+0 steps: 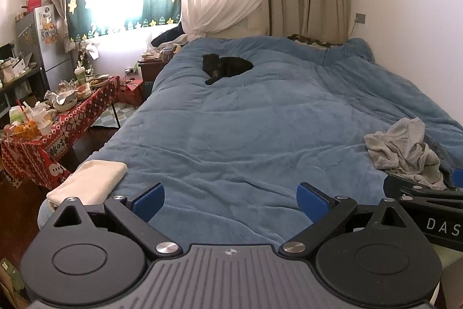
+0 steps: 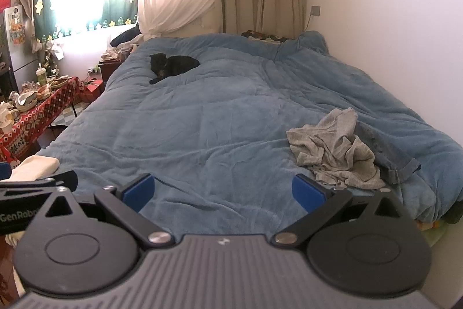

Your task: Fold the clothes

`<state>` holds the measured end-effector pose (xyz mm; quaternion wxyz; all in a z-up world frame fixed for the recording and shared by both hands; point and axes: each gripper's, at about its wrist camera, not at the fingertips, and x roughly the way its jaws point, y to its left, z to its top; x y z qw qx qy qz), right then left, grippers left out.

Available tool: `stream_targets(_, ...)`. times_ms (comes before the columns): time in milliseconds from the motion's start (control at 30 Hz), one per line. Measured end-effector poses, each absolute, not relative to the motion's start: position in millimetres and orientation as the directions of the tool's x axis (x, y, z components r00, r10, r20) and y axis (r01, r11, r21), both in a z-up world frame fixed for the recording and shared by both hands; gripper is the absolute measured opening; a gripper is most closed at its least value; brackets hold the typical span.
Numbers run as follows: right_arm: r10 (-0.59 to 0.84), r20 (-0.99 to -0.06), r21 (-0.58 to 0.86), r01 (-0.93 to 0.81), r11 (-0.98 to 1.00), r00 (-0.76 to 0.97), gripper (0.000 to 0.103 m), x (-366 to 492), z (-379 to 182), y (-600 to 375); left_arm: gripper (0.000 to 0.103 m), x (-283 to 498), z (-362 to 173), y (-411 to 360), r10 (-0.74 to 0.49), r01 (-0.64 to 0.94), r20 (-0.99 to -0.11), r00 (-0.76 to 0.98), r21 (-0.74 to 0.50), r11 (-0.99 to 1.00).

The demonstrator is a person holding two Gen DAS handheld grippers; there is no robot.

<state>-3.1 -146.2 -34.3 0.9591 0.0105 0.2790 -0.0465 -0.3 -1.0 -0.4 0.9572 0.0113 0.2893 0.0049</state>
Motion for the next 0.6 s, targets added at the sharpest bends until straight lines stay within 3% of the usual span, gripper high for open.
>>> stream_targets(600,-0.088,-0.552,-0.006,0.101,0.995,0.829,0.102,1.5,-41.7,-145.3,0.098,6.9,-11.4,-1.4,0.018,-0.006,-0.571,0.821,0.022,1.000)
